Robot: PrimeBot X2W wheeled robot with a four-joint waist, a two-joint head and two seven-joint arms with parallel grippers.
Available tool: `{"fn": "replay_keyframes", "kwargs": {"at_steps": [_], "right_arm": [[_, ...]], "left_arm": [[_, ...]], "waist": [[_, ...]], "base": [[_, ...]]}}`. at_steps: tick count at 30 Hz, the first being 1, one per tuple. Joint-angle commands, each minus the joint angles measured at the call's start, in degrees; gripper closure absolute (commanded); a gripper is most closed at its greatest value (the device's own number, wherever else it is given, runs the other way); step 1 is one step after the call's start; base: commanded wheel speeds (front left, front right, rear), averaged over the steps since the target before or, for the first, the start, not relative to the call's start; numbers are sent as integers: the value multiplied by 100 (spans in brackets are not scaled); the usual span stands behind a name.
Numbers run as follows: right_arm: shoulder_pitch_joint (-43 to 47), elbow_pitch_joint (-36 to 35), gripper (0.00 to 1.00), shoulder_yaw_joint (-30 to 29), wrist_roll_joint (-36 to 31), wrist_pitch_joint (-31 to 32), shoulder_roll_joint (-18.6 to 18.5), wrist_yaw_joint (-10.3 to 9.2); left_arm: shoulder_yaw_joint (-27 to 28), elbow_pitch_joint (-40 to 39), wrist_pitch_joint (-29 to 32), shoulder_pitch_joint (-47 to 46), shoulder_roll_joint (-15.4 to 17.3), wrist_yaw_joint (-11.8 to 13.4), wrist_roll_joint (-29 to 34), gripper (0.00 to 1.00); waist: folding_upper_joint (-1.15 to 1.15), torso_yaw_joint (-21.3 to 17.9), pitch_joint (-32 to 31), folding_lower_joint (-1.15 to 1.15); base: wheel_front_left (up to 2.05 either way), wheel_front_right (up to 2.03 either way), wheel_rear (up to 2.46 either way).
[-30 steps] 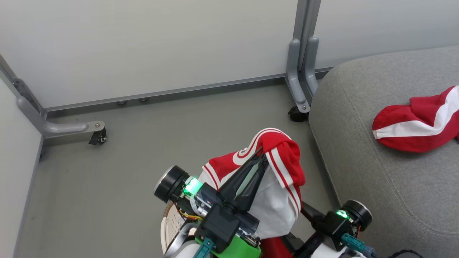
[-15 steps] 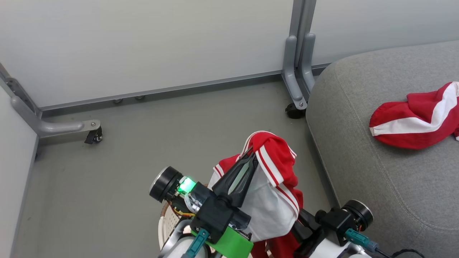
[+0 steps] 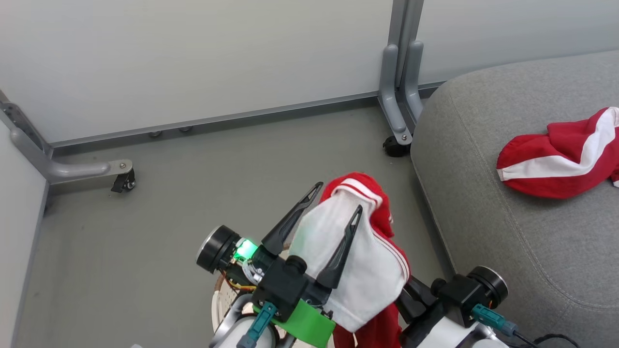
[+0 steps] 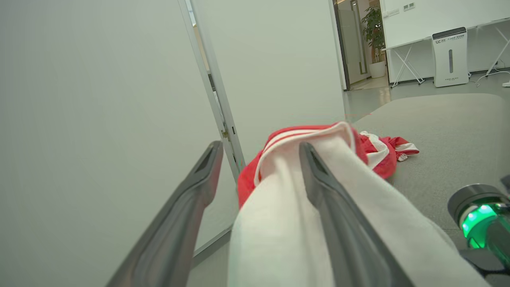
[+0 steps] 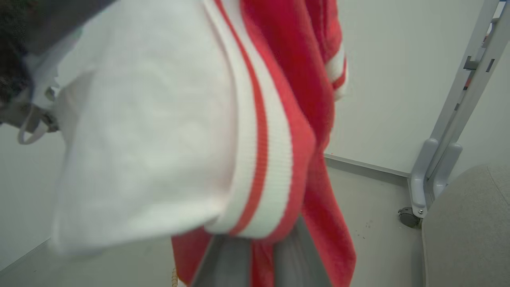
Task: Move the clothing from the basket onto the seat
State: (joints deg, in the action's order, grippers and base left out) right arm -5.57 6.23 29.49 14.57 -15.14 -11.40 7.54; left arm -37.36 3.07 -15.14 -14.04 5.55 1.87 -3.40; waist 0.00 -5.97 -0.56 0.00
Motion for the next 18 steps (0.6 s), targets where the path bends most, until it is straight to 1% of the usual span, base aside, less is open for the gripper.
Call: {"fn": "replay_keyframes", "kwargs": {"at_steps": [1, 18], "right_arm": [[-7, -34, 100, -23, 22, -1, -22, -10], [20, -62, 100, -159, 15, -1, -70, -10]], "left_arm": [[24, 8, 1, 22, 12, 29, 18, 0], [73, 64, 1, 47, -22, -14, 2, 0]], "waist": [[0, -4, 7, 0], [0, 40, 34, 0]], "base": [[0, 0, 0], [0, 0, 0]]}}
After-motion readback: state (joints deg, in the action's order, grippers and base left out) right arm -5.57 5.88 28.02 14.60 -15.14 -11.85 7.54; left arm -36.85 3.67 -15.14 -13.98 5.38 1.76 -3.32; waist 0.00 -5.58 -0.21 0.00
